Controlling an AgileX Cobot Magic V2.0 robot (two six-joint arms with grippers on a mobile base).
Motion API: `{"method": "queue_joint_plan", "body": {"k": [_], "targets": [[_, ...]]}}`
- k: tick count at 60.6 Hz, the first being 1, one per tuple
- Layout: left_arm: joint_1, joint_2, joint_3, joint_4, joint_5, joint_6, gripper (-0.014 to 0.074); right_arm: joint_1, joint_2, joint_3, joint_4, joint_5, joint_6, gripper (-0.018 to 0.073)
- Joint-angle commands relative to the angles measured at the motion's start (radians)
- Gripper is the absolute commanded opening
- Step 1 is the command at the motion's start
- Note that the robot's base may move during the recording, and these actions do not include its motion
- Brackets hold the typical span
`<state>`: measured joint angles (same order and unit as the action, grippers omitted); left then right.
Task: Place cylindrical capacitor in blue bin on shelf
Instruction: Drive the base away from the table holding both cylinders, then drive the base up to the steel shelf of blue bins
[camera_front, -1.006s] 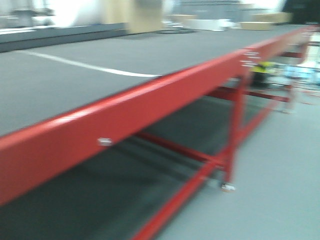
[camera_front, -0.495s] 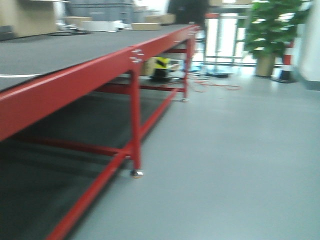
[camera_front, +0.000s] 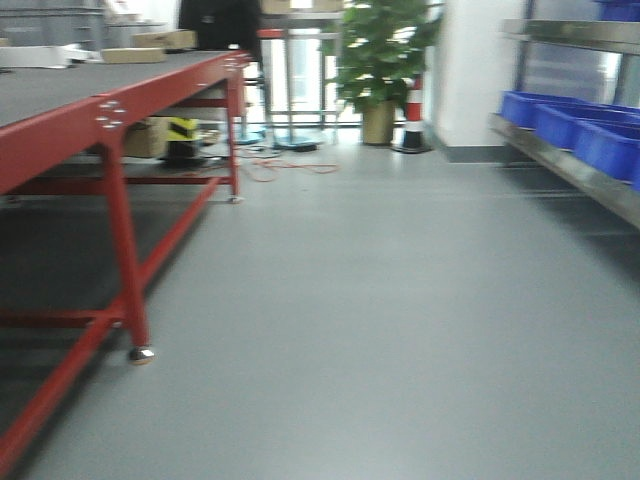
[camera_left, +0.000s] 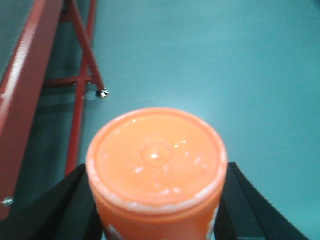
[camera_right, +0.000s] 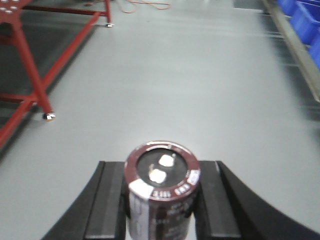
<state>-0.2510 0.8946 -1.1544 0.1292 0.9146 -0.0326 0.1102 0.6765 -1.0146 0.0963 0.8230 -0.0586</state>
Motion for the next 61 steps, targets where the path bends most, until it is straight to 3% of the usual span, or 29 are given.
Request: {"method": "queue_joint_plan", "body": {"k": [1,61], "targets": [[-0.003,-0.003,0.0,-0.003,-0.02,-0.004,-0.0111,0.002,0.0,-0.009,-0.007,-0.023,-0.003,-0.007],[-0.003,-0.003,0.0,-0.003,-0.02,-0.004,-0.0111,0.002,0.0,-0.009,-0.007,-0.023,-0.003,-0.007]]}}
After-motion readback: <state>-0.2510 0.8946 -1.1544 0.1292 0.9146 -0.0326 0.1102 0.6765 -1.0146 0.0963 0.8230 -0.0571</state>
